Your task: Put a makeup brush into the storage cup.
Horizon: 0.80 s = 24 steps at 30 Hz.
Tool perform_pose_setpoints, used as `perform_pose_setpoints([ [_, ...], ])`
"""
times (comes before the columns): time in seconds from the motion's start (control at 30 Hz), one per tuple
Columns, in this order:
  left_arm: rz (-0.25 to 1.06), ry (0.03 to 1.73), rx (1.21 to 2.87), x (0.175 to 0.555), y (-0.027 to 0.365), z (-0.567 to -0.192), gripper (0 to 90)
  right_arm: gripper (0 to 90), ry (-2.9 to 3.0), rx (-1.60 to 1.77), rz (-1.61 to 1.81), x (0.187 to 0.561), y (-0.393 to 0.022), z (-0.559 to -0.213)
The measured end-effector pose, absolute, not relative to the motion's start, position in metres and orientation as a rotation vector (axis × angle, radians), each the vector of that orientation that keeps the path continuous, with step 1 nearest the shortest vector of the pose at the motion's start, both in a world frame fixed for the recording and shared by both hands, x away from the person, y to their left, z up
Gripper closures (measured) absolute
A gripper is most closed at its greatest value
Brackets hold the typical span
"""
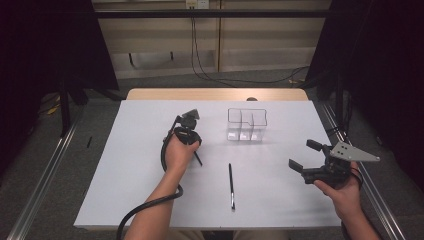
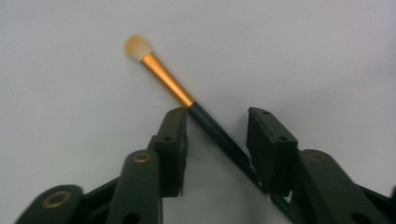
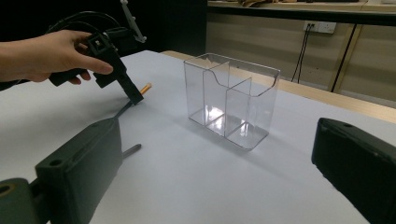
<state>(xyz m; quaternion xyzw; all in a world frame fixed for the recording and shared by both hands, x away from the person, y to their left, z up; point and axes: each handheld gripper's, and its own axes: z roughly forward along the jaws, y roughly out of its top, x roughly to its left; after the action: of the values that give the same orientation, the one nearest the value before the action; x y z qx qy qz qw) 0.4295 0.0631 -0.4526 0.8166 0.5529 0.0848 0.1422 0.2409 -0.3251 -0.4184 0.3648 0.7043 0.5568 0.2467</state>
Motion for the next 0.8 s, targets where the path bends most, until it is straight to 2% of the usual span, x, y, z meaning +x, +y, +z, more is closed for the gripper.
perform_pose_setpoints([
  [0.03, 0.238, 1.577, 2.374, 0.4285, 0.0650, -0.4519, 65.0, 1.5, 1.921, 0.995, 1.519, 0.2409, -0.3251, -0.4184],
  [0.07, 0.239, 1.566, 2.375, 0.4271, 0.0659, -0.4521, 76.1, 1.5, 1.922, 0.997, 1.518, 0.2412, -0.3248, -0.4187],
  [0.1, 0.225, 1.556, 2.379, 0.4262, 0.0671, -0.4518, 76.1, 1.5, 1.922, 0.997, 1.518, 0.2412, -0.3248, -0.4187],
  [0.13, 0.211, 1.545, 2.385, 0.4254, 0.0680, -0.4516, 83.0, 1.5, 1.927, 0.994, 1.515, 0.2415, -0.3245, -0.4188],
  [0.43, 0.154, 1.525, 2.520, 0.4254, 0.0671, -0.4476, 82.9, 1.5, 1.933, 0.992, 1.513, 0.2418, -0.3234, -0.4197],
  [0.8, 0.103, 1.513, 2.520, 0.4245, 0.0726, -0.4494, 82.4, 1.5, 1.930, 1.002, 1.512, 0.2418, -0.3249, -0.4204],
])
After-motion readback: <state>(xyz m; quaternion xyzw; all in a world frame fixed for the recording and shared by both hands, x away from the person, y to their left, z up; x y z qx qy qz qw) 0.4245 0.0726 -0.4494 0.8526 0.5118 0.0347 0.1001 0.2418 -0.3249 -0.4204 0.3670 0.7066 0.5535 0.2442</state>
